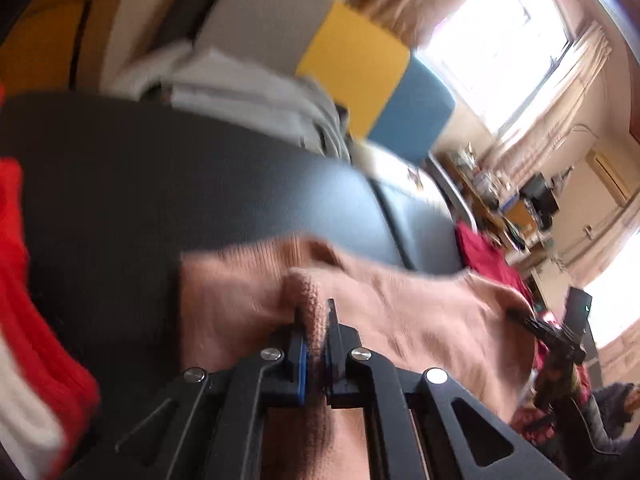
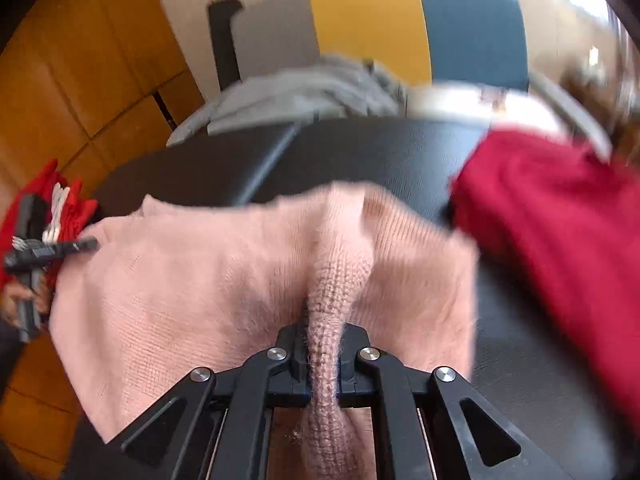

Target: Fold clothes

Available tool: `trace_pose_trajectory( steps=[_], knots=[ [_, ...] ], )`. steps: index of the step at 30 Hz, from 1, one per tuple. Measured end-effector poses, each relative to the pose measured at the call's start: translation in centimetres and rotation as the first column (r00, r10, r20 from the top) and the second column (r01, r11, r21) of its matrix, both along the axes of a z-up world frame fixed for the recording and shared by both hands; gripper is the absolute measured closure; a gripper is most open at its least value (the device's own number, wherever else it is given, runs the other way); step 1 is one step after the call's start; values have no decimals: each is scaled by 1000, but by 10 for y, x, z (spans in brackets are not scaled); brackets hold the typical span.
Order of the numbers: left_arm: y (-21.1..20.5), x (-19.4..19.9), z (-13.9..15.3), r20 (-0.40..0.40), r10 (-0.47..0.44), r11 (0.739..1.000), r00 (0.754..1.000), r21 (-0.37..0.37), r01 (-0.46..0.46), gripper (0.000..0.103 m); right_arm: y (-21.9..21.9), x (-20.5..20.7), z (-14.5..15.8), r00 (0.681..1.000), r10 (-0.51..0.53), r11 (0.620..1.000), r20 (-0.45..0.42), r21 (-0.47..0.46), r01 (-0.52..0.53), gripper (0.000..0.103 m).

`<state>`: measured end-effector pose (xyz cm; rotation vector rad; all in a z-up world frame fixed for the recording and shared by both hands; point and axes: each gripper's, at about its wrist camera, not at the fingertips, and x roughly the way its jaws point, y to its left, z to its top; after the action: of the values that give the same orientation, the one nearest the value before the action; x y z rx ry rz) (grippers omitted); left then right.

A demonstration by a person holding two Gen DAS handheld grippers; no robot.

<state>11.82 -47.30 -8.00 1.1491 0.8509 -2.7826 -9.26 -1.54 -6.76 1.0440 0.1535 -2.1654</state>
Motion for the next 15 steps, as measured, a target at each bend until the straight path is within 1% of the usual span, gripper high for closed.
trace_pose_trajectory(
  steps=[1,3,5,6,7,8,9,10,11,13,14,15],
  knots=[
    [-2,-3,3,5,11,1000,1000,-24,-11,99,5,-2,3,1000,-22,1000,-12,-4,22,96],
    [-2,-14,-14,92,33,998,995,-58,-27,98,12,-13,-4,997,-71,998,13,4,70,96],
    [-2,-26,-31,179,57,995,982,-93,-41,94,8,-18,-33,992,-81,996,92,49,77,94],
    [-2,-25,-38,203,60,996,977,-79,-44,93,9,-18,-41,990,-88,996,110,43,83,92],
    [-3,-24,-45,227,62,997,972,-65,-48,92,12,-16,-42,989,-95,995,112,12,94,92],
    [-6,-18,-45,209,80,997,975,-40,-73,86,16,-15,-43,988,-102,994,115,-18,105,87],
    [-7,-11,-41,194,102,995,976,-40,-96,80,20,-15,-43,985,-111,992,130,-47,118,77],
    [-8,-5,-36,180,124,992,976,-40,-119,77,25,-17,-41,980,-121,988,156,-75,134,71],
    [-6,6,-26,154,149,988,977,-72,-139,74,28,-15,-35,981,-135,987,136,-72,146,62],
    [0,23,-13,105,147,986,984,-96,-137,72,28,-6,-17,985,-167,985,32,-24,168,50],
    [2,33,-13,93,146,987,985,-82,-138,69,26,-1,-8,987,-159,987,-3,-29,158,42],
    [3,43,-12,81,145,988,986,-66,-139,68,23,4,2,991,-135,990,-27,-52,133,34]
  ],
)
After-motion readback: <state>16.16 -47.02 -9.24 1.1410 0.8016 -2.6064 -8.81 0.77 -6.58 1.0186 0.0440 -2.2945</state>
